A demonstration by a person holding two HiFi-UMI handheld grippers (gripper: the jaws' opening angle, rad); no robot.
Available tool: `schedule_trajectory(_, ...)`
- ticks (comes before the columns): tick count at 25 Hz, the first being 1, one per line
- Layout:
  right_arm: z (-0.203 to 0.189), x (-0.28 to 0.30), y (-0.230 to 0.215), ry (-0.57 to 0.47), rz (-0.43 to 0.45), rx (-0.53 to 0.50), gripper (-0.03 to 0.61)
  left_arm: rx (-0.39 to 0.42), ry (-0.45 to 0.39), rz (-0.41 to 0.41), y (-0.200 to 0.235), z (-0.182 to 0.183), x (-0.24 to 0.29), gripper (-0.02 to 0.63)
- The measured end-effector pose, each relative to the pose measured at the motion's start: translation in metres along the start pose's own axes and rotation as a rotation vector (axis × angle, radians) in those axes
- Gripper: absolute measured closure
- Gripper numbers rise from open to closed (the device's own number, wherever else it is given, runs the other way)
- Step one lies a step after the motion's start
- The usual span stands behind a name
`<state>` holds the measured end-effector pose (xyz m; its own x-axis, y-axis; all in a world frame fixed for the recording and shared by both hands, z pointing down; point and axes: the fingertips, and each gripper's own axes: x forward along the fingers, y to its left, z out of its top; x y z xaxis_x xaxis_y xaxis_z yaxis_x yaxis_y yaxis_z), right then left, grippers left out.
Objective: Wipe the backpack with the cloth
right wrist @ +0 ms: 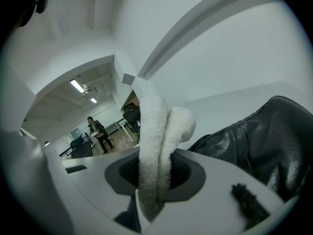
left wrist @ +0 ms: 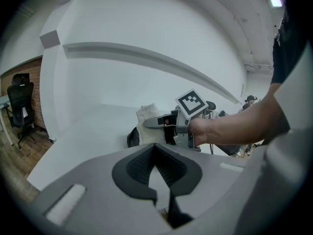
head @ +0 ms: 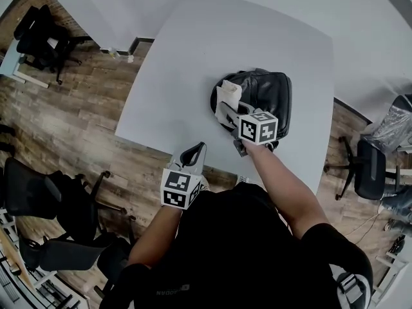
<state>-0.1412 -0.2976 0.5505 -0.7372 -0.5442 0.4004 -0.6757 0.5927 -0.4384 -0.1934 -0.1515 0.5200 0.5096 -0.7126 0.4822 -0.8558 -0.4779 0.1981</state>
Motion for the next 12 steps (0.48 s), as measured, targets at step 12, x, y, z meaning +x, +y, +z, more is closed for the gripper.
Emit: schedule_trajectory(12, -0.013, -0.021, 0.004, 0.032, -0.015, 0.006, 0.492, -0.002, 0.004, -0.042, -0.008, 0.001, 0.006, 0.607)
